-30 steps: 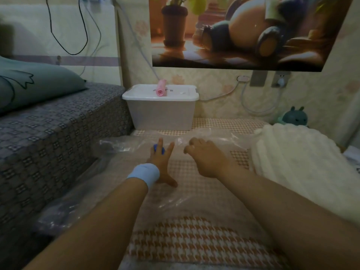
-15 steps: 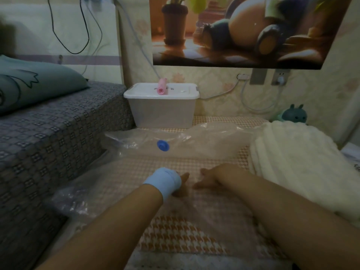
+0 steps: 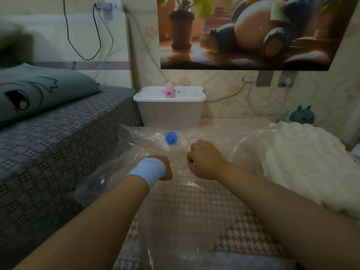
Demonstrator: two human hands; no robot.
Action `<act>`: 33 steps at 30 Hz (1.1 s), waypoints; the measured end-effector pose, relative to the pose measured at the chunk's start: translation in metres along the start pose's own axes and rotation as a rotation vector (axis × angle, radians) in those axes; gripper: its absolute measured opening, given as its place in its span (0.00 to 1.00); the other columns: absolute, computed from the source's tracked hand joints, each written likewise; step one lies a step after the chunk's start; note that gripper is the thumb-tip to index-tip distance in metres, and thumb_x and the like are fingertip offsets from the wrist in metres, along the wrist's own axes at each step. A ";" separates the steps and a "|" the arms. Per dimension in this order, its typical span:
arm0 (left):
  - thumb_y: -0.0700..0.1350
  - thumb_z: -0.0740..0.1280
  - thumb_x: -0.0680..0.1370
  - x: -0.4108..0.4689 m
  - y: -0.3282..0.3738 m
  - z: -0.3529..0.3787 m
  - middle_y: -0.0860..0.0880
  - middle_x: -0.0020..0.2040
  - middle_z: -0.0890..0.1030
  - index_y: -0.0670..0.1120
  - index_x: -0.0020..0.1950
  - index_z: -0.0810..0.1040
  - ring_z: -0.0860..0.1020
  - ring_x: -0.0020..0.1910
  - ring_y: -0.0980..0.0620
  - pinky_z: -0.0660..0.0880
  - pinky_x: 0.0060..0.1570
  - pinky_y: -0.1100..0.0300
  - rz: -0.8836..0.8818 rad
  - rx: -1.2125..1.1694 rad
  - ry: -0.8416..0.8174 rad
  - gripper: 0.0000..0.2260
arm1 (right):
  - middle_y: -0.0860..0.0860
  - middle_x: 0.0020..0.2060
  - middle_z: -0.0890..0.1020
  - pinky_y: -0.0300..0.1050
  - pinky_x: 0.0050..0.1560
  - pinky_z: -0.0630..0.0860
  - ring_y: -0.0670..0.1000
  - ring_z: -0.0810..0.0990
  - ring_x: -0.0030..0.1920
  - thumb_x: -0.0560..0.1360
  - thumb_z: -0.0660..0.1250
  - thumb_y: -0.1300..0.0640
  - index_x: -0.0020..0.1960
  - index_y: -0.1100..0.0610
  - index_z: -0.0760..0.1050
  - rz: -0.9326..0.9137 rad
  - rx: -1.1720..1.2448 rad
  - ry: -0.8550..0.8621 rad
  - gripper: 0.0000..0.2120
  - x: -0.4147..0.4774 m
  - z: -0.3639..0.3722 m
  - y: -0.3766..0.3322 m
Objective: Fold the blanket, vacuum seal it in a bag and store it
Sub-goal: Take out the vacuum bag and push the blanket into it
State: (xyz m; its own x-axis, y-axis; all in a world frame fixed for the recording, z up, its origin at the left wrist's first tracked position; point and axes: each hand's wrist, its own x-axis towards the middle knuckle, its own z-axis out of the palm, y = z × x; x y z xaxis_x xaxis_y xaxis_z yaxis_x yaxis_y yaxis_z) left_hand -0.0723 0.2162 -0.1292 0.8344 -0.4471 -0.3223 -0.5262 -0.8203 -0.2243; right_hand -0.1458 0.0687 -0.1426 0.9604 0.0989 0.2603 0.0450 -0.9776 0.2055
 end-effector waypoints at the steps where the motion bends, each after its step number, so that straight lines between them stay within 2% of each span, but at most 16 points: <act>1: 0.62 0.65 0.74 0.001 0.001 0.003 0.43 0.73 0.66 0.46 0.75 0.63 0.70 0.67 0.42 0.69 0.66 0.45 -0.060 -0.024 0.020 0.35 | 0.57 0.66 0.72 0.56 0.64 0.64 0.60 0.68 0.68 0.76 0.64 0.50 0.64 0.50 0.76 -0.019 -0.050 -0.029 0.18 0.001 0.009 0.006; 2: 0.66 0.64 0.73 0.000 0.003 0.004 0.42 0.77 0.58 0.46 0.78 0.54 0.63 0.73 0.40 0.65 0.69 0.43 -0.107 -0.021 -0.013 0.41 | 0.57 0.76 0.61 0.63 0.70 0.57 0.60 0.57 0.76 0.75 0.65 0.48 0.73 0.48 0.67 -0.008 -0.061 -0.134 0.26 0.000 0.017 0.011; 4: 0.69 0.63 0.73 -0.001 0.007 0.009 0.41 0.79 0.48 0.44 0.79 0.44 0.53 0.76 0.38 0.57 0.72 0.40 -0.097 0.042 -0.164 0.47 | 0.52 0.79 0.38 0.73 0.72 0.47 0.56 0.37 0.79 0.76 0.65 0.43 0.80 0.42 0.47 0.040 -0.072 -0.381 0.39 -0.003 0.036 0.021; 6: 0.70 0.65 0.70 0.010 0.007 0.024 0.41 0.79 0.48 0.44 0.79 0.41 0.53 0.76 0.38 0.57 0.72 0.40 -0.055 0.026 -0.311 0.52 | 0.49 0.78 0.33 0.74 0.72 0.47 0.53 0.34 0.79 0.77 0.61 0.37 0.79 0.39 0.38 0.112 -0.099 -0.560 0.41 -0.007 0.045 0.025; 8: 0.70 0.68 0.67 0.028 0.008 0.039 0.42 0.79 0.43 0.48 0.78 0.34 0.50 0.77 0.37 0.56 0.72 0.40 0.020 -0.063 -0.342 0.56 | 0.47 0.79 0.37 0.72 0.72 0.50 0.52 0.39 0.80 0.77 0.56 0.32 0.79 0.40 0.37 0.222 -0.094 -0.698 0.40 -0.006 0.049 0.031; 11: 0.67 0.70 0.68 0.042 0.008 0.038 0.48 0.78 0.34 0.57 0.76 0.33 0.42 0.77 0.41 0.52 0.73 0.38 0.213 -0.127 -0.213 0.54 | 0.50 0.81 0.45 0.69 0.73 0.54 0.56 0.48 0.80 0.75 0.48 0.26 0.80 0.43 0.42 0.418 -0.106 -0.751 0.41 -0.004 0.047 0.045; 13: 0.68 0.70 0.67 0.047 0.009 0.030 0.50 0.78 0.35 0.59 0.77 0.37 0.41 0.77 0.42 0.49 0.73 0.36 0.307 -0.005 -0.024 0.52 | 0.53 0.80 0.52 0.66 0.73 0.56 0.59 0.55 0.78 0.77 0.45 0.28 0.81 0.47 0.46 0.518 -0.100 -0.739 0.39 -0.006 0.041 0.051; 16: 0.62 0.69 0.72 0.048 0.013 0.017 0.45 0.79 0.45 0.54 0.78 0.50 0.49 0.77 0.40 0.53 0.71 0.38 0.179 0.330 0.258 0.42 | 0.55 0.74 0.66 0.66 0.71 0.62 0.61 0.66 0.73 0.80 0.51 0.40 0.78 0.52 0.58 0.563 -0.152 -0.744 0.30 -0.008 0.038 0.053; 18: 0.57 0.66 0.75 0.039 0.019 0.006 0.43 0.77 0.56 0.50 0.75 0.62 0.58 0.74 0.40 0.61 0.68 0.43 0.059 0.356 0.204 0.31 | 0.54 0.69 0.72 0.63 0.67 0.67 0.60 0.72 0.68 0.79 0.56 0.46 0.72 0.52 0.68 0.538 -0.134 -0.615 0.23 -0.004 0.042 0.052; 19: 0.58 0.65 0.76 0.034 0.022 0.002 0.44 0.76 0.59 0.49 0.74 0.64 0.62 0.72 0.41 0.65 0.66 0.44 0.024 0.239 0.133 0.30 | 0.55 0.67 0.73 0.61 0.65 0.69 0.59 0.73 0.65 0.79 0.57 0.49 0.68 0.52 0.71 0.522 -0.093 -0.500 0.20 -0.002 0.043 0.050; 22: 0.68 0.60 0.75 0.028 0.037 0.004 0.43 0.78 0.54 0.45 0.79 0.50 0.58 0.75 0.40 0.59 0.71 0.44 0.058 -0.180 -0.181 0.42 | 0.57 0.65 0.71 0.61 0.63 0.68 0.60 0.71 0.62 0.79 0.56 0.52 0.63 0.54 0.70 0.379 -0.090 -0.262 0.14 0.005 0.041 0.040; 25: 0.71 0.64 0.70 0.025 0.031 0.022 0.43 0.79 0.42 0.50 0.77 0.33 0.48 0.77 0.39 0.53 0.73 0.41 0.094 -0.023 -0.280 0.52 | 0.59 0.71 0.64 0.72 0.68 0.59 0.64 0.64 0.69 0.80 0.54 0.49 0.71 0.54 0.65 0.413 -0.094 -0.374 0.21 0.007 0.035 0.019; 27: 0.71 0.67 0.67 0.036 0.013 0.035 0.44 0.78 0.37 0.55 0.75 0.29 0.44 0.77 0.38 0.51 0.73 0.40 0.041 0.086 -0.272 0.56 | 0.60 0.77 0.56 0.75 0.69 0.53 0.67 0.58 0.74 0.81 0.52 0.44 0.77 0.53 0.58 0.515 -0.033 -0.548 0.27 0.003 0.037 0.009; 28: 0.68 0.68 0.69 0.042 0.001 0.038 0.45 0.78 0.37 0.55 0.76 0.31 0.44 0.77 0.38 0.51 0.73 0.40 0.009 0.100 -0.275 0.53 | 0.59 0.78 0.52 0.73 0.70 0.52 0.67 0.56 0.75 0.80 0.52 0.40 0.79 0.53 0.54 0.537 0.021 -0.634 0.31 0.001 0.038 0.007; 30: 0.57 0.63 0.79 0.046 -0.024 0.036 0.44 0.79 0.43 0.51 0.79 0.41 0.48 0.77 0.39 0.53 0.73 0.40 -0.048 0.171 -0.255 0.38 | 0.58 0.79 0.52 0.64 0.73 0.56 0.64 0.57 0.76 0.79 0.54 0.35 0.80 0.51 0.51 0.484 0.152 -0.735 0.36 -0.004 0.037 0.006; 33: 0.53 0.58 0.81 0.043 -0.045 0.027 0.43 0.79 0.47 0.51 0.79 0.51 0.48 0.77 0.38 0.53 0.72 0.37 -0.171 0.325 -0.102 0.29 | 0.53 0.80 0.56 0.50 0.75 0.56 0.57 0.58 0.78 0.79 0.59 0.36 0.81 0.51 0.52 0.369 0.444 -0.643 0.37 -0.002 0.023 0.010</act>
State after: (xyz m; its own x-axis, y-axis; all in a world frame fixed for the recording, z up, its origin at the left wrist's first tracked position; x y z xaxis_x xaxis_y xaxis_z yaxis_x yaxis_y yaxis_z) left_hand -0.0172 0.2440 -0.1576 0.9025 -0.2629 -0.3411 -0.4193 -0.7168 -0.5571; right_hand -0.1408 0.0548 -0.1633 0.8977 -0.2324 -0.3742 -0.3262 -0.9217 -0.2100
